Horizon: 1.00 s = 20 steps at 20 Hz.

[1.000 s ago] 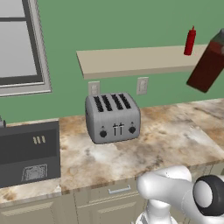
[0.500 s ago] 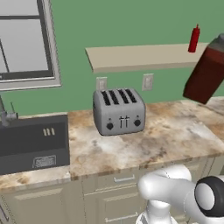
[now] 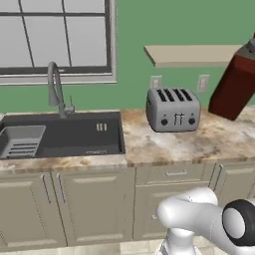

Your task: Collect the paprika, ketchup, and shaker from the cabinet and place them next to the stove.

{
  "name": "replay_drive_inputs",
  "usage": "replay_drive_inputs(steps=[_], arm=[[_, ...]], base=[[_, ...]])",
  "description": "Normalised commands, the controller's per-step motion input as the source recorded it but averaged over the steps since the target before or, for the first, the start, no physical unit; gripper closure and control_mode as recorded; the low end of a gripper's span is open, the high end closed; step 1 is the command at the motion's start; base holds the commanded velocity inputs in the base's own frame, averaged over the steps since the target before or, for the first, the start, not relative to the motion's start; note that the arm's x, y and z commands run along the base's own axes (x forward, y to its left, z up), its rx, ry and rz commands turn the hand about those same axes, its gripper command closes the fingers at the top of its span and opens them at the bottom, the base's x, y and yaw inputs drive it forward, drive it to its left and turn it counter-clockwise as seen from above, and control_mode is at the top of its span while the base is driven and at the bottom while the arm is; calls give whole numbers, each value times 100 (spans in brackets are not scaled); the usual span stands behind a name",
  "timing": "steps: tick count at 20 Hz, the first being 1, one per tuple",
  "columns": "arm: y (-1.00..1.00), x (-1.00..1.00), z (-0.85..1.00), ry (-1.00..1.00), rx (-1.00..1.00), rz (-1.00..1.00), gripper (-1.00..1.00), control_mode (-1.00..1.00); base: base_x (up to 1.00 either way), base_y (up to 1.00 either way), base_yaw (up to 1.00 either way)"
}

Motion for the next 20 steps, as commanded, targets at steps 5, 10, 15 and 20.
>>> replay_drive_inputs(steps=[5, 10, 15, 20], arm=[[0, 0, 0, 0, 0, 0, 100, 100], [0, 0, 0, 0, 0, 0, 100, 100], [0, 0, 0, 0, 0, 0, 100, 100], [0, 0, 0, 0, 0, 0, 100, 100]], base=[[-40, 80, 38], [-37, 75, 43], [-29, 72, 47], [-25, 74, 47]])
